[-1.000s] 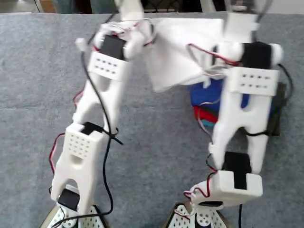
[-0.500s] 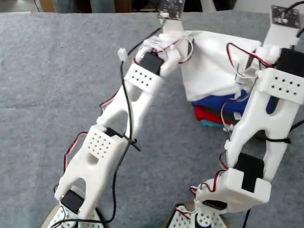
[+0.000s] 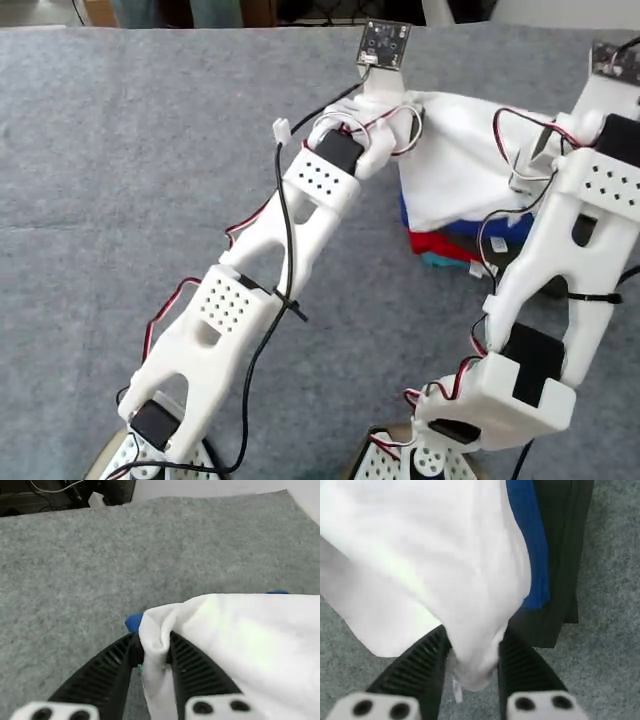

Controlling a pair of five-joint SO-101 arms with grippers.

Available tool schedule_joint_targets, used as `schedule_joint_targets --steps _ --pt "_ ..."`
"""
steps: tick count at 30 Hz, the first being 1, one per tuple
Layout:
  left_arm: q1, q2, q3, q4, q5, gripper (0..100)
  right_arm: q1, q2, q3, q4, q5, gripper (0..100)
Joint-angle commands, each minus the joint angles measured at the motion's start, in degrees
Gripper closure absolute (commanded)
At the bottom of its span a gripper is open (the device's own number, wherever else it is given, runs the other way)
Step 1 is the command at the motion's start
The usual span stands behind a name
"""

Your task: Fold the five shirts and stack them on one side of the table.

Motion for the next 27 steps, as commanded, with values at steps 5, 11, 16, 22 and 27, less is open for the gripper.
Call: schedule_joint_targets --steps 5,11,16,22,27 --pt "1.8 -1.4 -3.9 6.4 0.4 82 1.2 -3.5 -0.3 -0.4 0.1 52.3" --pt "-0.9 -1.4 -13.2 13.5 0.4 82 0.8 -4.2 -0.7 0.4 -0.3 52.1" --pt "-5.9 -1.4 -22.0 20.7 0.3 83 0.7 -8.7 -1.9 0.4 -0.4 72.7" --pt "-14.2 -6.9 -21.6 32.4 -4.9 95 -4.3 -13.8 -1.9 0.9 -0.4 89.5" --pt "-20.3 -8.0 -22.1 44.5 -14.5 97 -17.8 -14.5 2.9 6.1 -0.1 98.5"
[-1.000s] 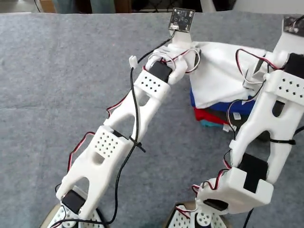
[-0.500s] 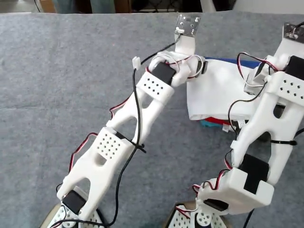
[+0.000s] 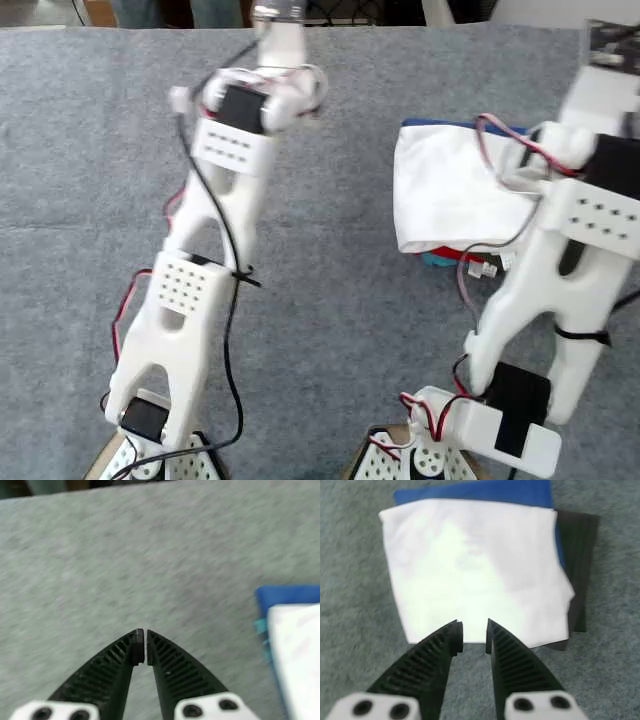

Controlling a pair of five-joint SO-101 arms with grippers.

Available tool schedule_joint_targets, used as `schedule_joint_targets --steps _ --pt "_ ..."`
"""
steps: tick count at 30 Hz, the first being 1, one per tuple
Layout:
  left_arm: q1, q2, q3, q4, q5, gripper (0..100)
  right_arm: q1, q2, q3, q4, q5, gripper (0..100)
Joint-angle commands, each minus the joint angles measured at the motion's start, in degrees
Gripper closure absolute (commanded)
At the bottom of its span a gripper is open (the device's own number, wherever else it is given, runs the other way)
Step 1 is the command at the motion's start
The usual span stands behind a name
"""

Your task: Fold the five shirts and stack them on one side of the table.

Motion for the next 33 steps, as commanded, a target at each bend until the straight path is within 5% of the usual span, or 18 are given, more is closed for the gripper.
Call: schedule_joint_targets --steps 1,12,21,33 --pt "-4.0 -4.2 -2.9 8.3 -5.5 97 -11.2 -2.2 2.9 2.2 -0.3 98.3" --pt "-16.8 -15.9 2.7 9.8 -9.6 97 -27.9 -24.0 23.1 -2.3 -1.8 98.5" --pt "-16.9 -47.6 55.4 6.4 -9.4 97 -29.3 -47.0 55.3 -14.2 -1.8 98.4" --pt "-18.2 -94.0 126.0 -22.1 -9.8 97 -27.6 -69.9 77.8 -26.7 -2.4 98.4"
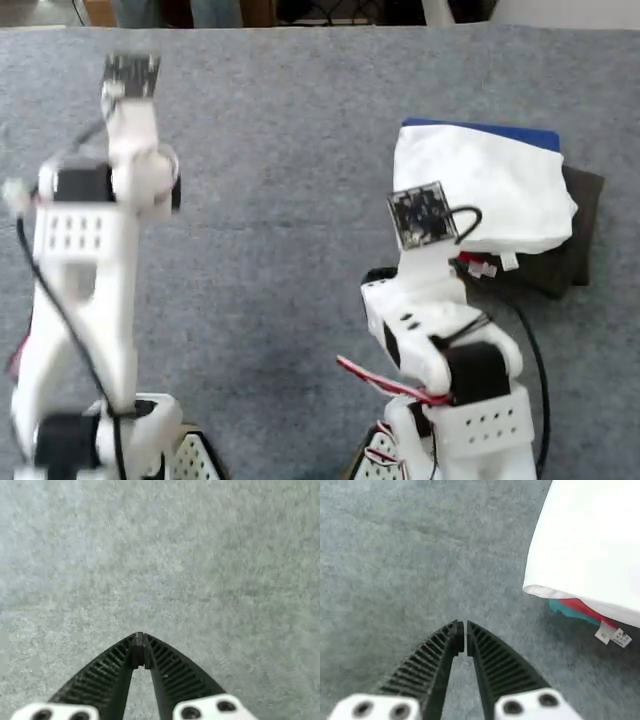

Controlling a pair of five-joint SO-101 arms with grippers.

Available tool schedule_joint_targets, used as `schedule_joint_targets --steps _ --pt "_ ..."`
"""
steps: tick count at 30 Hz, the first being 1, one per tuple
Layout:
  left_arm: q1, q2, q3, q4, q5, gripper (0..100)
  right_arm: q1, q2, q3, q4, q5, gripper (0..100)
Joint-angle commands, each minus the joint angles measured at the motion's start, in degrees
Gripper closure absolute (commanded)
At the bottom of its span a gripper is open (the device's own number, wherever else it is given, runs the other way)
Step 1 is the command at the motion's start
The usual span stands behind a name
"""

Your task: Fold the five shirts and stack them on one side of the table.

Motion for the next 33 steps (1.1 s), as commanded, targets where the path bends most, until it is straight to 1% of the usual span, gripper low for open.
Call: schedule_joint_targets --steps 1,5,9,13,16,18,21,26,28,31,33 --pt "-1.0 -14.9 19.6 -8.1 -0.4 97 1.1 -5.2 3.4 -3.4 -0.1 98.4" --pt "-4.1 -25.6 33.6 -12.8 -0.4 97 1.5 -9.3 9.5 -3.8 -0.1 98.4" --pt "-6.5 -33.1 45.4 -17.2 -0.4 97 1.5 -13.1 12.9 -4.7 -0.1 98.4" --pt "-7.3 -39.1 55.7 -22.1 -0.4 97 1.5 -18.1 18.6 -4.7 -0.1 98.4" --pt "-7.3 -44.0 61.3 -23.4 -0.4 97 1.5 -23.3 23.4 -4.7 -0.1 98.4" --pt "-7.3 -47.6 64.7 -23.2 -0.4 97 1.6 -27.5 25.3 -5.1 0.0 98.4" --pt "-9.5 -53.3 70.3 -23.6 -0.4 97 1.6 -33.3 26.1 -3.5 0.2 98.4" --pt "-10.7 -64.9 78.6 -23.0 -0.4 97 1.5 -32.1 31.1 -3.0 0.1 98.4" --pt "-10.6 -69.5 79.4 -20.1 -0.4 97 1.6 -32.7 33.5 -3.0 0.1 98.4" --pt "-10.4 -76.3 79.3 -13.5 -0.3 97 1.6 -32.7 35.6 -3.0 0.1 98.4" --pt "-10.6 -78.2 79.2 -10.3 -0.4 97 1.6 -32.7 36.6 -3.0 0.1 98.4"
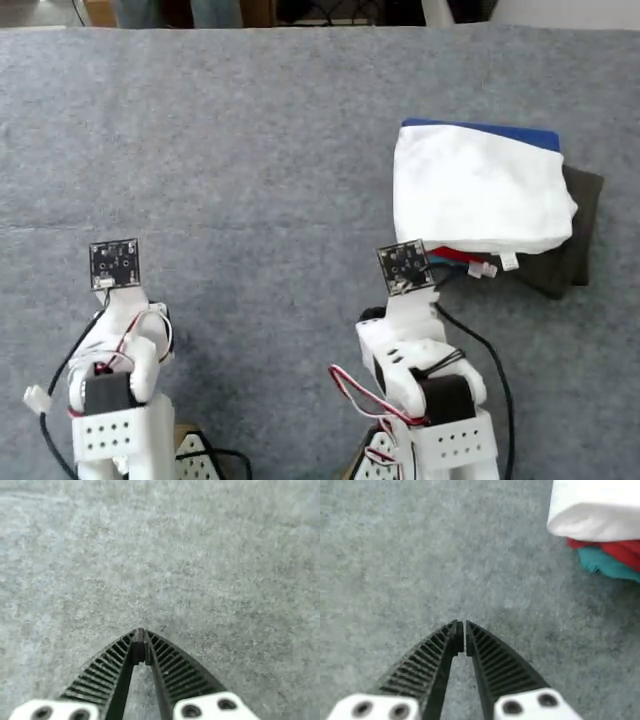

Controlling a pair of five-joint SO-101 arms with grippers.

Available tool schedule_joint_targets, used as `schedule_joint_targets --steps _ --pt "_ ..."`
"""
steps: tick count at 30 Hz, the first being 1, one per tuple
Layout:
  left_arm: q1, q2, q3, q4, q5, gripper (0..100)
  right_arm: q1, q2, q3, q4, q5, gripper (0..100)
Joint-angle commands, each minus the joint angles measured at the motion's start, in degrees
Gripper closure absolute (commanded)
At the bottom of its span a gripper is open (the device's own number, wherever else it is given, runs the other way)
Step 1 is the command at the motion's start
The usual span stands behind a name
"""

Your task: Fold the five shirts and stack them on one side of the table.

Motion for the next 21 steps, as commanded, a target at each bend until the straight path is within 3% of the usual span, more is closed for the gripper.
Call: schedule_joint_targets --steps 1,5,21 --pt "-0.3 -2.8 0.6 5.2 -0.3 97 0.7 -4.7 1.2 0.3 0.1 98.4" --pt "-0.1 -1.1 0.6 10.8 -0.2 97 0.7 -4.7 1.3 0.3 0.0 98.4" --pt "0.0 -1.4 0.6 10.6 -0.1 97 0.5 -4.7 1.3 0.3 0.4 98.4"
